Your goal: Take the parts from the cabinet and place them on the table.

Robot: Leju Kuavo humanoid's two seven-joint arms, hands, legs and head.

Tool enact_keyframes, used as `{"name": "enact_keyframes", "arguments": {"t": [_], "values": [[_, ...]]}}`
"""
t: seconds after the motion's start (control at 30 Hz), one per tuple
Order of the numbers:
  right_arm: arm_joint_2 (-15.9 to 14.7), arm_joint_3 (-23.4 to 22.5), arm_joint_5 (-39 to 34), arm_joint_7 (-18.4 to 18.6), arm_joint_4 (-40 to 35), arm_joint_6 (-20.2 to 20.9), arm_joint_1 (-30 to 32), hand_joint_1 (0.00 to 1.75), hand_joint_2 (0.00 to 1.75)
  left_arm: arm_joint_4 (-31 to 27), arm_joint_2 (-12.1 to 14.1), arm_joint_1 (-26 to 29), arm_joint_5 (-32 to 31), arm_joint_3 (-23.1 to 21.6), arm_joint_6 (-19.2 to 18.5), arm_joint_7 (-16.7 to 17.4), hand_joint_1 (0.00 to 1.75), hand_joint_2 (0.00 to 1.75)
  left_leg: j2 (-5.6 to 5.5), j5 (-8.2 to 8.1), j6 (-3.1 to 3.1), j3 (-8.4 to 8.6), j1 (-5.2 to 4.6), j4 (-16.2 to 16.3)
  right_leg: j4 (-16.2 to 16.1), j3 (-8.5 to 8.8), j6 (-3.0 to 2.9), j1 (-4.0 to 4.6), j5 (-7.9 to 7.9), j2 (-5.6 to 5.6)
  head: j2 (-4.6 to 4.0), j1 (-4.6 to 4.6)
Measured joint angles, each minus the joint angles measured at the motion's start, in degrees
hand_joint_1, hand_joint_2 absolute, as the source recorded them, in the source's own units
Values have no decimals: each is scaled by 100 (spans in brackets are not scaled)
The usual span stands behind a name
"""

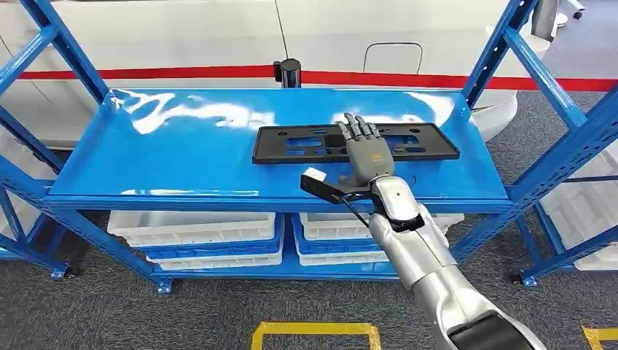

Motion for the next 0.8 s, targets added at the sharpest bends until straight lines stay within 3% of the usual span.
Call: {"name": "enact_keyframes", "arguments": {"t": [0.1, 0.2, 0.27, 0.37, 0.8], "values": [[79, 151, 391, 105, 387, 92, -145, 0, 175, 0, -29, -17, -83, -9, 15, 35, 0, 0, 0, 0, 0, 4, 0, 0, 0, 0, 0, 0, 0, 0, 0, 0], [194, 268, 596, 212, 742, 270, -298, 0, 175, 0, -311, -74, -282, -101, 173, 532, 0, 0, -1, 0, 0, 9, -3, 1, 0, 1, 0, -3, 0, 0, 0, -7], [258, 323, 684, 240, 962, 391, -436, 0, 175, 0, -501, -136, -334, -151, 234, 662, 0, 0, 1, 0, 0, 15, -3, 1, 0, 14, 0, -4, 0, 0, 0, 4], [317, 400, 754, 256, 1230, 457, -603, 0, 175, 2, -625, -188, -337, -210, 262, 667, 0, 0, 3, -3, 0, 33, -4, 1, -7, 32, 0, -4, 0, 0, 0, -4], [396, 441, 769, 256, 1580, 472, -797, 0, 175, 2, -649, -191, -330, -275, 271, 649, 0, 0, 6, -2, 0, 53, -3, 0, -7, 52, 0, 0, 0, 1, 0, 0]]}}
